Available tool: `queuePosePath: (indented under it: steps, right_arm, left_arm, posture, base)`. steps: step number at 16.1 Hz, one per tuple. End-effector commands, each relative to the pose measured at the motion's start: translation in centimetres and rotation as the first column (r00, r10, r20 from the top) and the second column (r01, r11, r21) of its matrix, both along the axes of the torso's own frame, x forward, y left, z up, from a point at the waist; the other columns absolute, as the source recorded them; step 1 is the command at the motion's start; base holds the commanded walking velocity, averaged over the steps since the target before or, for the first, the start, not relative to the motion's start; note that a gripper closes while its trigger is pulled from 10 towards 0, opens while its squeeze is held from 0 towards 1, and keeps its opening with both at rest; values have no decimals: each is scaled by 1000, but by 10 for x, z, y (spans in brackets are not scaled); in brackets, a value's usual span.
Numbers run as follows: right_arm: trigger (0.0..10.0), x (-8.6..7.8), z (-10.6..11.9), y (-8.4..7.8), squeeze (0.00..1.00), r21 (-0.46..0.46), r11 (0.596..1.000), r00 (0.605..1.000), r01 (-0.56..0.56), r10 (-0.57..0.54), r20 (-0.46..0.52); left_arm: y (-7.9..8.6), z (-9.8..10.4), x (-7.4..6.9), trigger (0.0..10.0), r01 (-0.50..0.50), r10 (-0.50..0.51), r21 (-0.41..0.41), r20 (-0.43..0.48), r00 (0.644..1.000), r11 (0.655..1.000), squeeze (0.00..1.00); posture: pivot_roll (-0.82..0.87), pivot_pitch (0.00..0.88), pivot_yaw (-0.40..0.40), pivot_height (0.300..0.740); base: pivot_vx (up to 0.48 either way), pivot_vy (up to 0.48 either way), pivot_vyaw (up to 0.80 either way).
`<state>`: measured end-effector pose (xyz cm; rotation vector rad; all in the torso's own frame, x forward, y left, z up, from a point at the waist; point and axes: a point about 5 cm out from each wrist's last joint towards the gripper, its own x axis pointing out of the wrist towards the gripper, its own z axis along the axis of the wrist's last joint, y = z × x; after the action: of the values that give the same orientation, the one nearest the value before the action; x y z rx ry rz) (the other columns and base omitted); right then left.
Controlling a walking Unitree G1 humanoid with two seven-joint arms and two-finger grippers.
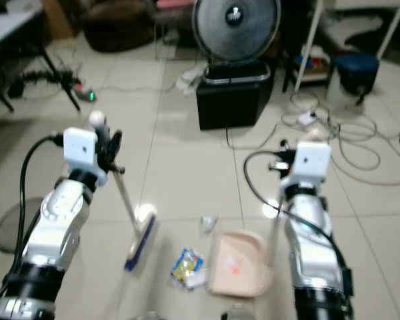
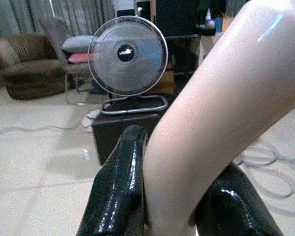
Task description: Sweep floor
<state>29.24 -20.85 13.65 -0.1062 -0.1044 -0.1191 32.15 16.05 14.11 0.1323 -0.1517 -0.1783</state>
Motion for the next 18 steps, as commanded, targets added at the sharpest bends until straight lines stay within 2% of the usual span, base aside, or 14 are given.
queuePosePath:
  steps: [1, 3, 7, 10, 12, 15, 18]
  right_arm:
    - [10000, 3, 3, 12, 0, -28, 998, 998, -60, 61, 35]
    - [10000, 6, -2, 13, 0, -94, 991, 995, -95, 98, 32]
    - [10000, 12, -11, 14, 0, -189, 975, 992, -114, 124, 40]
    - [10000, 19, -14, 23, 0, -257, 958, 986, -125, 150, 78]
    - [10000, 22, -17, 38, 0, -312, 939, 977, -146, 186, 100]
    - [10000, 23, -30, 57, 0, -313, 934, 973, -171, 210, 95]
    - [10000, 18, -47, 80, 0, -352, 911, 964, -215, 255, 72]
  left_arm:
    - [14, 2, 1, 10000, -38, 37, 50, 19, 999, 998, 0]
    - [17, -3, 6, 10000, -43, 43, 65, -4, 999, 997, 0]
    - [12, -11, 9, 10000, -13, 14, 102, -11, 1000, 995, 0]
    - [11, -14, 9, 10000, -13, 12, 78, 5, 1000, 997, 0]
    - [8, -18, 9, 10000, -11, 10, 61, 10, 1000, 998, 0]
    - [4, -25, 9, 10000, -4, 4, 47, -2, 1000, 999, 0]
    - [-6, -31, 8, 10000, 15, -14, 43, -12, 1000, 999, 0]
  posture:
    - [-6, 97, 98, 740]
    - [3, 125, 106, 740]
    - [29, 186, 115, 740]
    - [46, 223, 115, 740]
    - [59, 244, 114, 740]
    - [69, 263, 116, 740]
    - [79, 273, 116, 740]
  base:
    - [0, 0, 0]
    - [0, 0, 0]
    - [0, 0, 0]
    - [0, 0, 0]
    - [0, 0, 0]
    - [0, 0, 0]
    - [0, 0, 0]
